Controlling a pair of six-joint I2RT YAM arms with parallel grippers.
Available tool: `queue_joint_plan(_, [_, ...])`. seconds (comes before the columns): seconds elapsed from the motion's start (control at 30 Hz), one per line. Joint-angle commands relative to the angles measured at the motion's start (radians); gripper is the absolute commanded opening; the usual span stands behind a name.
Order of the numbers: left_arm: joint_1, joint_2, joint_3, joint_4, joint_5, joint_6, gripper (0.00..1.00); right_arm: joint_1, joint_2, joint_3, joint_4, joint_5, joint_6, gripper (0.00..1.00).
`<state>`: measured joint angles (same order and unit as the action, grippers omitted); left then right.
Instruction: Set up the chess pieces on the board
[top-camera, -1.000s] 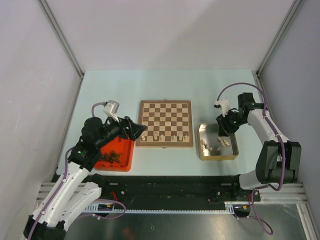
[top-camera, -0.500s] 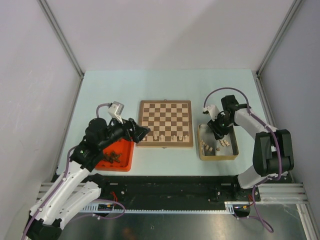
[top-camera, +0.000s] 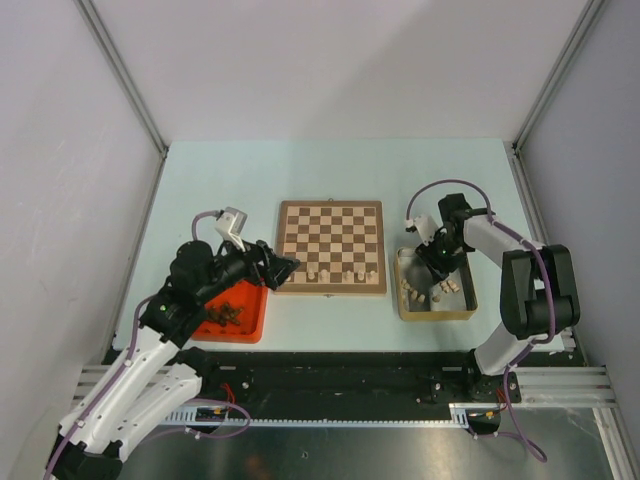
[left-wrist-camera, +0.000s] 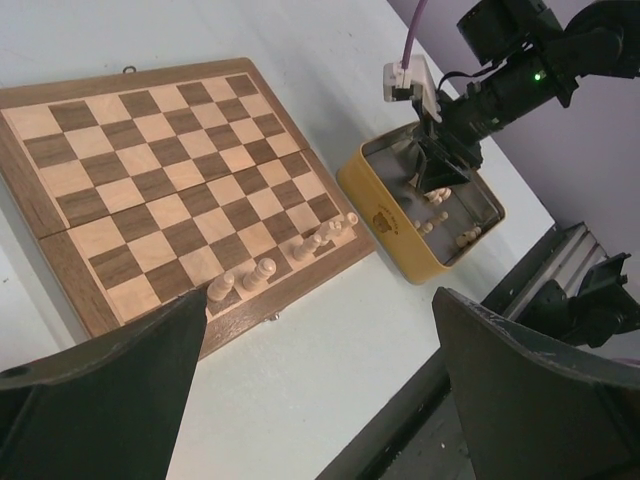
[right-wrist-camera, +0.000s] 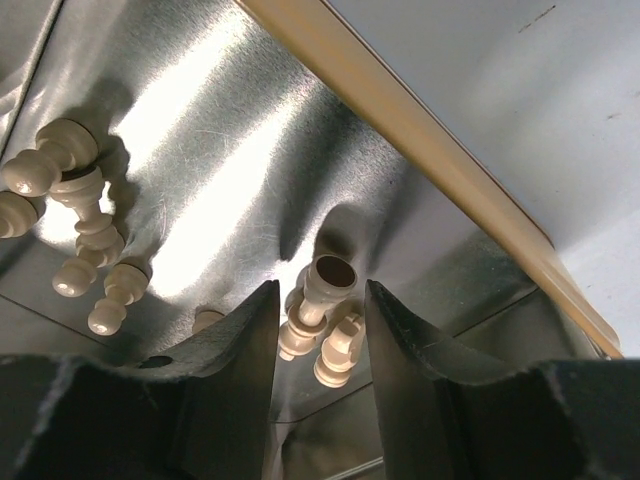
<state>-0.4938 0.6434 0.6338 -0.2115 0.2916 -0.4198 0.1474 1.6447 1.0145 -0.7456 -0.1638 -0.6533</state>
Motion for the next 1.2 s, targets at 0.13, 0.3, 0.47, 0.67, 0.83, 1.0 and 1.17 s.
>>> queue_joint_plan(0.13, [-0.020,-0.019,-0.005,0.030,0.006,-0.024,1.00,0.003,0.027,-0.001,0.005,-0.006,0.017,0.38])
queue_joint_plan(0.3, [-0.037,-0.016,-0.003,0.038,0.015,-0.025,1.00,-0.014,0.006,0.004,0.005,-0.039,0.023,0.26])
queue_joint_plan(0.47, [-0.098,0.010,0.006,0.072,0.014,-0.027,1.00,-0.101,-0.080,0.029,-0.024,-0.220,0.030,0.19])
queue_joint_plan(0.67, [-0.204,0.100,0.046,0.170,-0.019,-0.048,1.00,-0.193,-0.203,0.058,-0.037,-0.471,0.073,0.17])
queue_joint_plan(0.83, [-0.285,0.242,0.064,0.348,0.001,-0.106,1.00,-0.229,-0.256,0.065,-0.002,-0.643,0.144,0.17])
queue_joint_plan(1.0, [-0.380,0.412,0.156,0.445,-0.055,-0.116,0.99,-0.266,-0.278,0.065,0.075,-0.798,0.308,0.18])
queue_joint_plan(1.17, [-0.452,0.605,0.280,0.466,-0.188,-0.137,0.99,-0.284,-0.254,0.059,0.230,-0.934,0.547,0.18])
